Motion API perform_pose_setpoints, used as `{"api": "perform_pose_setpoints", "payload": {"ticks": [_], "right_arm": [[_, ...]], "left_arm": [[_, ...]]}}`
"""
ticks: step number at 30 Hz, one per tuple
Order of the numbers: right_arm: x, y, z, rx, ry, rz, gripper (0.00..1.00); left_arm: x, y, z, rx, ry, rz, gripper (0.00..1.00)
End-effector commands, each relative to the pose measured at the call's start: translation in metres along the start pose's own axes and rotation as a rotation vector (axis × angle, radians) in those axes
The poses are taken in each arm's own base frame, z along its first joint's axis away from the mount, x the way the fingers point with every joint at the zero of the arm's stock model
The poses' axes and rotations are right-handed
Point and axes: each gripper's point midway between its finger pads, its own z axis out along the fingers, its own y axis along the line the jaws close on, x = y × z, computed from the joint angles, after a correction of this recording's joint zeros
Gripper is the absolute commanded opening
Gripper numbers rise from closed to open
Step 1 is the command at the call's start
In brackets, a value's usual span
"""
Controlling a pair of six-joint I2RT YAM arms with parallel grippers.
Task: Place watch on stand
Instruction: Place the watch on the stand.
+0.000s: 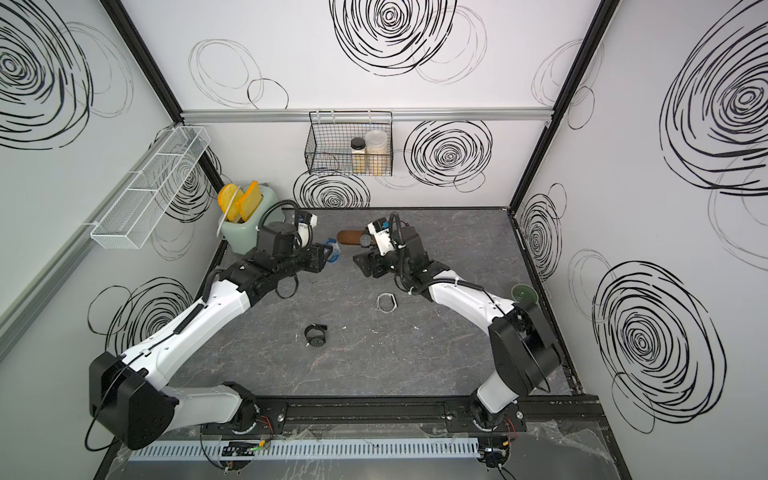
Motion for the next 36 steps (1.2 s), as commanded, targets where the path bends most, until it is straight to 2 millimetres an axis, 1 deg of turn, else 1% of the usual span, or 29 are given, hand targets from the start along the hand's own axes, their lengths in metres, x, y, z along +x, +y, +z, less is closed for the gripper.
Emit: {"api": "perform_pose_setpoints", "payload": {"ticks": [1,2,4,5,7,10,13,18,23,30,36], "right_arm": [[-0.017,-0.029,-0.029,0.077,-0.071,0.007,0.73],[-0.021,-0.04,-0.037,0.102,-0.086,0.022,0.73],[-0.03,-0.07,-0.054,0.167,-0.12,0.069,0.71],[-0.031,-0.082,-0.06,0.191,-0.131,0.088,0.69],[-0.033,-0.11,-0.068,0.245,-0.153,0.123,0.62],[-0.032,-0.14,-0.069,0.278,-0.155,0.156,0.56],[-0.033,-0.155,-0.062,0.245,-0.143,0.173,0.55],[-0.032,-0.169,-0.044,0.216,-0.11,0.185,0.53],[-0.032,-0.17,-0.031,0.174,-0.101,0.187,0.52],[-0.027,-0.171,-0.028,0.162,-0.091,0.19,0.51],[-0.02,-0.169,-0.027,0.151,-0.08,0.197,0.5]], "left_arm": [[-0.014,0.023,0.007,-0.094,-0.015,0.011,0.27],[-0.015,0.027,0.011,-0.114,-0.013,0.02,0.27],[-0.02,0.034,0.02,-0.163,-0.011,0.038,0.27],[-0.021,0.037,0.024,-0.18,-0.01,0.042,0.27],[-0.026,0.043,0.034,-0.22,-0.011,0.05,0.27],[-0.033,0.049,0.049,-0.258,-0.015,0.066,0.27],[-0.038,0.051,0.064,-0.264,-0.012,0.073,0.27],[-0.043,0.054,0.086,-0.284,0.001,0.091,0.27],[-0.04,0.057,0.101,-0.296,0.022,0.106,0.27],[-0.036,0.056,0.112,-0.299,0.039,0.119,0.27],[-0.031,0.047,0.122,-0.289,0.057,0.145,0.28]]}}
